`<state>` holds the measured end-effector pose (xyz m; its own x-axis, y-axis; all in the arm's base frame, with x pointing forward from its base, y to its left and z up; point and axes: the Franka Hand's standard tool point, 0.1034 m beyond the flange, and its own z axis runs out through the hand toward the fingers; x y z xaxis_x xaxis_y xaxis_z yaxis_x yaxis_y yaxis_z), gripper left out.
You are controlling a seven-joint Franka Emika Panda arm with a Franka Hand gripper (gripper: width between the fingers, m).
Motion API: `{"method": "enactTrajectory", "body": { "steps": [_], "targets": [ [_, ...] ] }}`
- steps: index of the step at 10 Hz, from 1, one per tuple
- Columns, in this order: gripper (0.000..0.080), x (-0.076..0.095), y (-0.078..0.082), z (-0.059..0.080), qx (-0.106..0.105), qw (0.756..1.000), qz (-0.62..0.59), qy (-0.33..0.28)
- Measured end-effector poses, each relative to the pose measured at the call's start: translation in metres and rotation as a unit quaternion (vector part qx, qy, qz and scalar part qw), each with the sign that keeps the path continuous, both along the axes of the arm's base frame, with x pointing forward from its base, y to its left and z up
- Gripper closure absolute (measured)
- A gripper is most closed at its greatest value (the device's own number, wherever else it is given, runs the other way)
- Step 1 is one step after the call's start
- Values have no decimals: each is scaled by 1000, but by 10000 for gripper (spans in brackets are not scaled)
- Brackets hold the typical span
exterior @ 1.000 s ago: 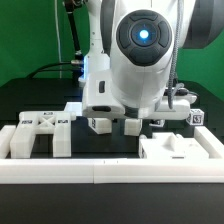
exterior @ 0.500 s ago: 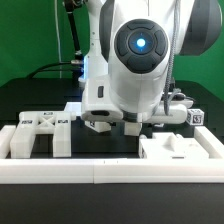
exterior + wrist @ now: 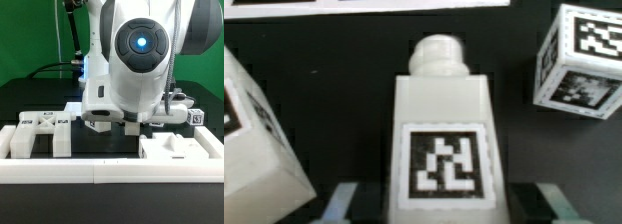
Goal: Assemble chair
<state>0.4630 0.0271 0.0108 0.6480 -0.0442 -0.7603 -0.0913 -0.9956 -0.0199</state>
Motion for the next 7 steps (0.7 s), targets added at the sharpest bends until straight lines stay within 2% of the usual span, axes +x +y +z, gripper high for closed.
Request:
{"method": "enactTrajectory", "body": {
  "steps": [2,4,5,7],
  "targets": [
    [511,5,0,3,4,1000,4,-5],
    [511,15,1,13,14,1000,12,-16],
    [511,21,1,22,20,1000,16,-15],
    [511,36,2,50,25,999,19,-16]
  ]
}}
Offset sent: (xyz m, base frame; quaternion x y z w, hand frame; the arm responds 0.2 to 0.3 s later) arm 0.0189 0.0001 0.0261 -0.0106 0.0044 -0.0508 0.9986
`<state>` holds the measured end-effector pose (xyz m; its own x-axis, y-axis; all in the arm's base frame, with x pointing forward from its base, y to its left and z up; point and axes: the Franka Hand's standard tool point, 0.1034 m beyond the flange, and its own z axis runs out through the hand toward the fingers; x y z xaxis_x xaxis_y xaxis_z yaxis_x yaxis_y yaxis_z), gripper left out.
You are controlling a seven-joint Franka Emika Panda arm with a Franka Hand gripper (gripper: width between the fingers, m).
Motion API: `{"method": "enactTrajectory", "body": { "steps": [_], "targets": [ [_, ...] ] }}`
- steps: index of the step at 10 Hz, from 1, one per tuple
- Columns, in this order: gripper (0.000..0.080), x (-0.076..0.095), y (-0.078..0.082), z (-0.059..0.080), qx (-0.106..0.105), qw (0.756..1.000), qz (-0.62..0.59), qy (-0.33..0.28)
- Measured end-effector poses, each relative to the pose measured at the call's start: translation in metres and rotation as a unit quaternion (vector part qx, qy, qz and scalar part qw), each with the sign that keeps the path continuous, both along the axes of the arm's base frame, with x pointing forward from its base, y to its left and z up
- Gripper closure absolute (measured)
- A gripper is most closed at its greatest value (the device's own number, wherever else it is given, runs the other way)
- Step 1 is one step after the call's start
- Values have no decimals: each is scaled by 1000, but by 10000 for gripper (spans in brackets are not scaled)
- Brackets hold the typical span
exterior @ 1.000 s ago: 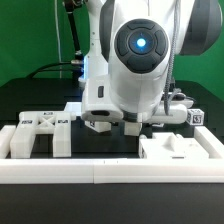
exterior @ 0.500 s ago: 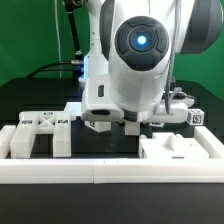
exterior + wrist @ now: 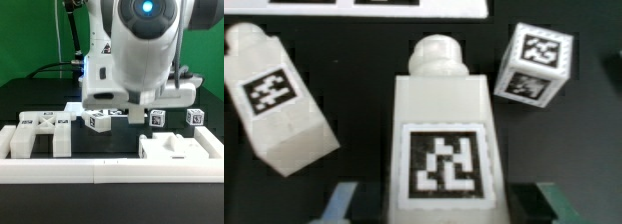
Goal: Assemble chair
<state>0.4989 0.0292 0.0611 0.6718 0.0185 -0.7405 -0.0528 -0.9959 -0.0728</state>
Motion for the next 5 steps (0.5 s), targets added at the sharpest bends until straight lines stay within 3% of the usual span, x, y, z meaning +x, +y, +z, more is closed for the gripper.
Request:
{"method": "enactTrajectory", "body": {
  "steps": [1,5],
  "targets": [
    [509,7,0,9,2,1000,1,-4],
    [509,12,-1,3,0,1000,0,-23]
  ]
}}
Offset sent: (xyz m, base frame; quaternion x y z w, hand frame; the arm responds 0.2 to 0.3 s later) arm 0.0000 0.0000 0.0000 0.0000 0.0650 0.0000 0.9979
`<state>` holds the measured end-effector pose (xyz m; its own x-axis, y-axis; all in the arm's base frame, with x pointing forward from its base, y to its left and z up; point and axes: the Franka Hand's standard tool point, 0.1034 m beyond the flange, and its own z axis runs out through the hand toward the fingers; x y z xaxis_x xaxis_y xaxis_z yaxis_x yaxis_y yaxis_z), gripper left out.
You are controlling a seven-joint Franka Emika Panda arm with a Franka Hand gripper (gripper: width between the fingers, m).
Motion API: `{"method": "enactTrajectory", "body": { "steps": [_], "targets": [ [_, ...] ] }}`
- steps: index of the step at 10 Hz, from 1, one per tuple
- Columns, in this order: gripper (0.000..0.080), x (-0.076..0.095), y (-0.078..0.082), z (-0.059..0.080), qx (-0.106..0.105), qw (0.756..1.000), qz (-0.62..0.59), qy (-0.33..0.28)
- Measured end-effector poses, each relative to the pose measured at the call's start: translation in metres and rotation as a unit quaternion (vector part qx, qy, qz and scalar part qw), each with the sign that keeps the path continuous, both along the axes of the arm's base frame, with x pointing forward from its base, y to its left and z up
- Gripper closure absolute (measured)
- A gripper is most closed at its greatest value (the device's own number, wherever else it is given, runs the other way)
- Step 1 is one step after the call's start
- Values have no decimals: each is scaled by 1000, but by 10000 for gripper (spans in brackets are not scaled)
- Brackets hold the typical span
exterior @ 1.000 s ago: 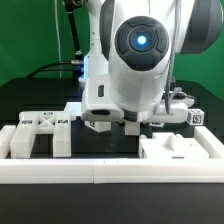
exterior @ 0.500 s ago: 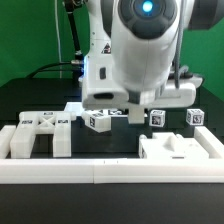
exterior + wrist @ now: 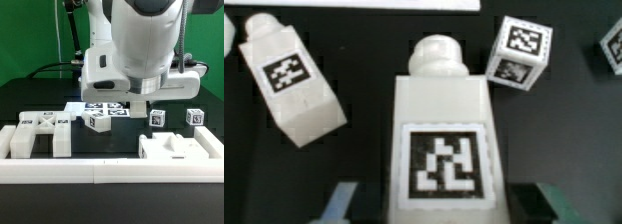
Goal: Assemble chair
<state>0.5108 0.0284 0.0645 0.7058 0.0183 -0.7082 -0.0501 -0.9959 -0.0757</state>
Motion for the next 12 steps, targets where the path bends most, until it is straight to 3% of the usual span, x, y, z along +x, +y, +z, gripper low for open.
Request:
{"method": "enactTrajectory", "body": {
  "steps": [1,2,3,6,7,8,10,12],
  "targets": [
    [509,3,0,-1,-1,1000,0,-8],
    [509,14,1,-1,-4,999,-2,-53],
    [509,16,5,13,-2,998,2,-66],
    [509,49,17,41,-16,985,-11,-174],
    [509,54,15,38,-17,972,-11,-233],
    [509,46,14,37,-19,968,-14,-249],
    [509,54,14,37,-22,950,-16,-311],
    [509,65,22,46,-22,926,-17,-376]
  ]
}}
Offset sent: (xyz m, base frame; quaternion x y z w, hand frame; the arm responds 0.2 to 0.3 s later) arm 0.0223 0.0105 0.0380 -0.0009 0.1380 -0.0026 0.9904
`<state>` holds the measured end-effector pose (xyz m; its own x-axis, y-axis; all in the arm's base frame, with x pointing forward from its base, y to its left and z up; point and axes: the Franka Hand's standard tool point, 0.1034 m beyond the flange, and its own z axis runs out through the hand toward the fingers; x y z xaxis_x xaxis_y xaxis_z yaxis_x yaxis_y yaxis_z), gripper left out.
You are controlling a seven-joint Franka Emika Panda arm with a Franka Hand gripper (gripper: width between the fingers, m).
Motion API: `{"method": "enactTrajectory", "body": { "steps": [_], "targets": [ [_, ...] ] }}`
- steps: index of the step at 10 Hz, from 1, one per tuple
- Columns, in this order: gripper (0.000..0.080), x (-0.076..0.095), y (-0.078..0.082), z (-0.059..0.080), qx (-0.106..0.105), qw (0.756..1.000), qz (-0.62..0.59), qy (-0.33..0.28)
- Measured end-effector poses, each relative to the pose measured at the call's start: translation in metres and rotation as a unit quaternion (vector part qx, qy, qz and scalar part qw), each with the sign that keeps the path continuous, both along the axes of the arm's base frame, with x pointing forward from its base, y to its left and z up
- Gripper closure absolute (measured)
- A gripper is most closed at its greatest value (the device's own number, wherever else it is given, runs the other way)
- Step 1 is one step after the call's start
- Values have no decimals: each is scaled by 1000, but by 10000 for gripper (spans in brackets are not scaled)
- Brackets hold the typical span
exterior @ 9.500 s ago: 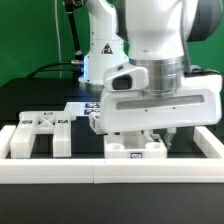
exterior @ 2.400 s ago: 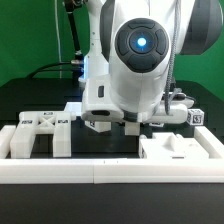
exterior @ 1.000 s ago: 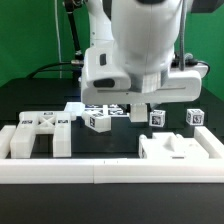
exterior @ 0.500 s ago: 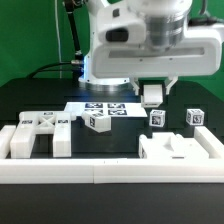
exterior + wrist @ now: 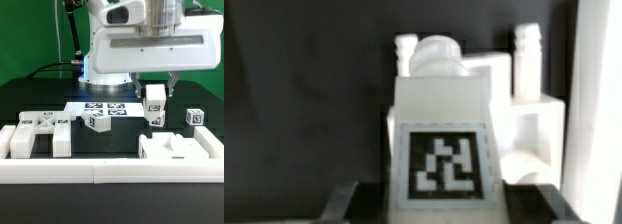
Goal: Assemble chair
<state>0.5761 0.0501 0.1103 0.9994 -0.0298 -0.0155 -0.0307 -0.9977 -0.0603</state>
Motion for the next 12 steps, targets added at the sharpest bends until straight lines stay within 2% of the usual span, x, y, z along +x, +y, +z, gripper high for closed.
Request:
{"method": "enactTrajectory", "body": {
  "steps": [1,2,4,5,6,8,9,10,12],
  "targets": [
    [509,3,6,4,0,1000,2,-17],
    [509,11,9,6,-2,998,4,-63],
    [509,10,7,2,-7,993,2,-114],
    [509,15,7,5,-9,987,1,-163],
    [509,13,8,2,-10,985,2,-170],
    [509,32,18,13,-4,986,8,-167],
    [509,38,25,14,-2,986,9,-169],
    [509,37,31,13,-1,986,12,-168],
    [509,38,29,13,-2,982,13,-186]
  ]
}}
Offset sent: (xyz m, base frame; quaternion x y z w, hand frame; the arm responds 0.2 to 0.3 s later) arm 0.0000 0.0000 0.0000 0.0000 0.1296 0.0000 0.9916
